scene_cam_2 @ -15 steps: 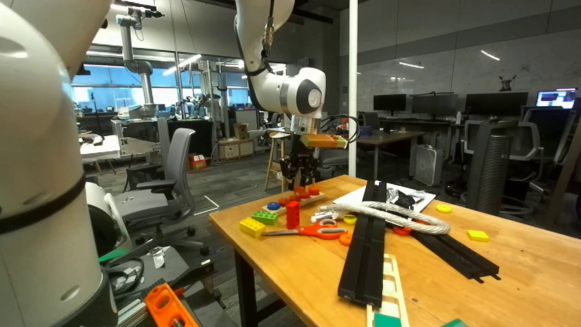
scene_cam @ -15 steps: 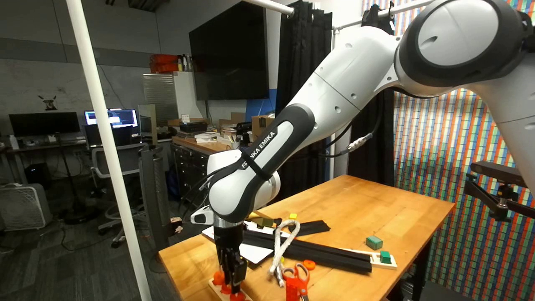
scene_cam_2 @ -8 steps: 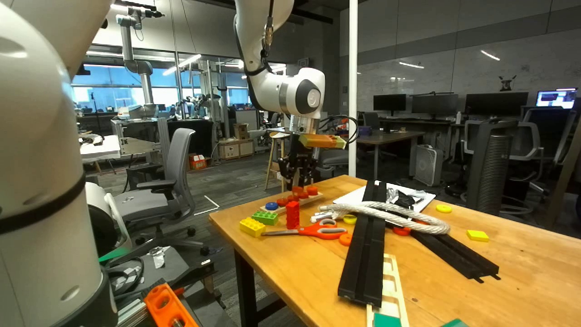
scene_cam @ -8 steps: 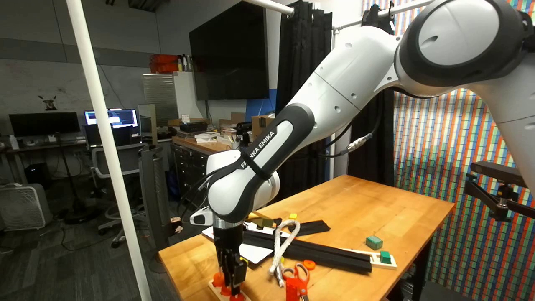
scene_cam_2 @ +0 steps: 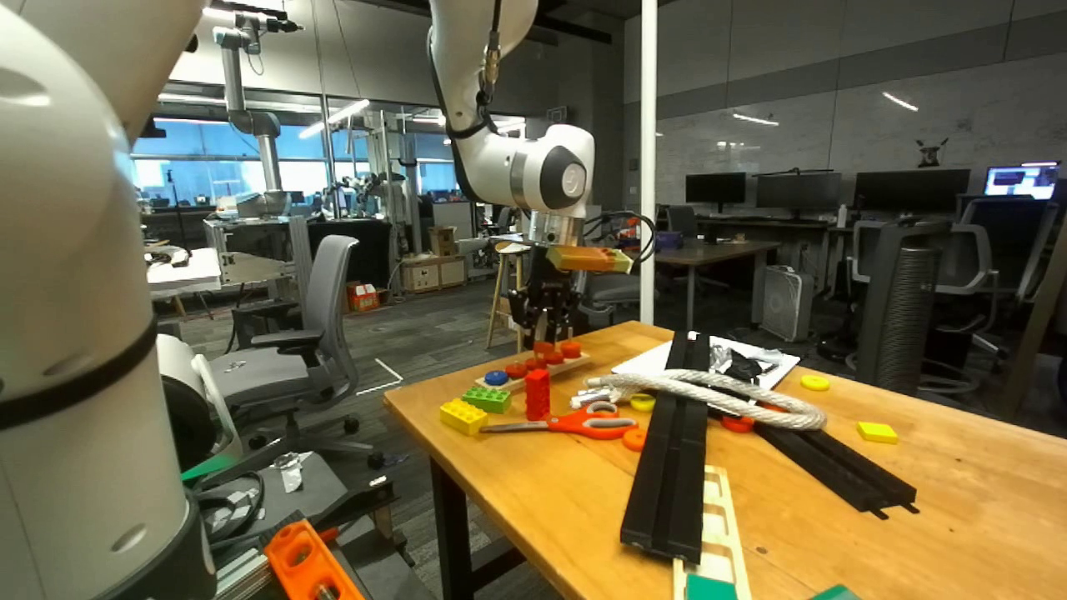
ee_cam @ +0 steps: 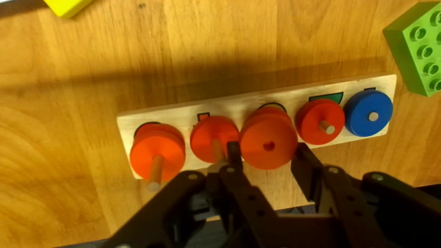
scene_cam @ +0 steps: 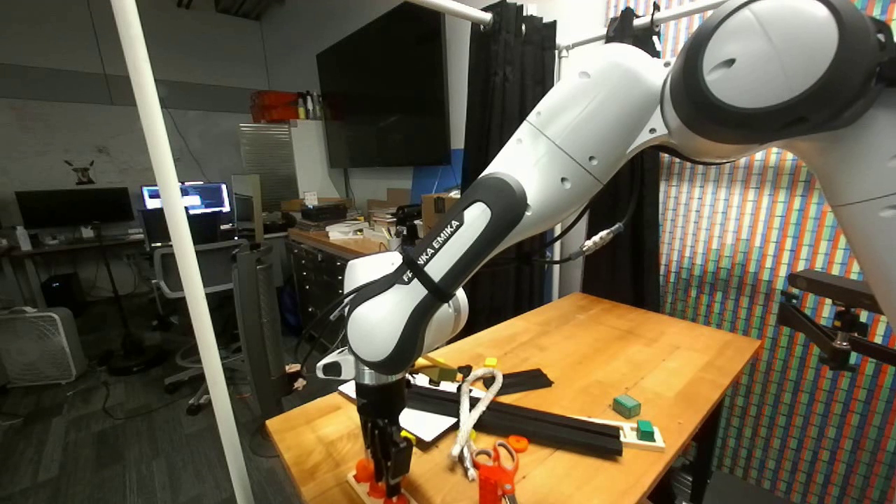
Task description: Pick up the orange token from the table and put it on the wooden holder.
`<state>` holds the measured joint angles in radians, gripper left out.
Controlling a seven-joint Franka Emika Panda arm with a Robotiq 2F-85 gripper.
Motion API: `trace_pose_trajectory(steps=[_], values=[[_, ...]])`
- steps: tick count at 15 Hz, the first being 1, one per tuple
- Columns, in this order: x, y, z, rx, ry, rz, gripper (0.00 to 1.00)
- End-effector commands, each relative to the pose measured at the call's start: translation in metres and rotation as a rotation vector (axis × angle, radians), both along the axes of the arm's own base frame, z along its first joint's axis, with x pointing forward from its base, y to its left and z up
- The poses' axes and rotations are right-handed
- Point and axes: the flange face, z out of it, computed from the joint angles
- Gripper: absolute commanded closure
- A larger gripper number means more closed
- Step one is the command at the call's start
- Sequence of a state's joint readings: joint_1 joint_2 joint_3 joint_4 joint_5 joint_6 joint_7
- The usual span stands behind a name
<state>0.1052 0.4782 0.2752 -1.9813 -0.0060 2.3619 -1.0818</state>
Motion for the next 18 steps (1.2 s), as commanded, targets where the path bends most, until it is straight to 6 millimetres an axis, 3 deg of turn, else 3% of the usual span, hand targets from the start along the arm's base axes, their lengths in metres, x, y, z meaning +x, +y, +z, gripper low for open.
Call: trace_pose_trajectory(steps=[1,18], values=[[-0.011,0.007,-0.011,0.001,0.008,-0.009,0.77],[-0.020,0.016,0.001,-0.028,-0.028,-0.071,0.77]])
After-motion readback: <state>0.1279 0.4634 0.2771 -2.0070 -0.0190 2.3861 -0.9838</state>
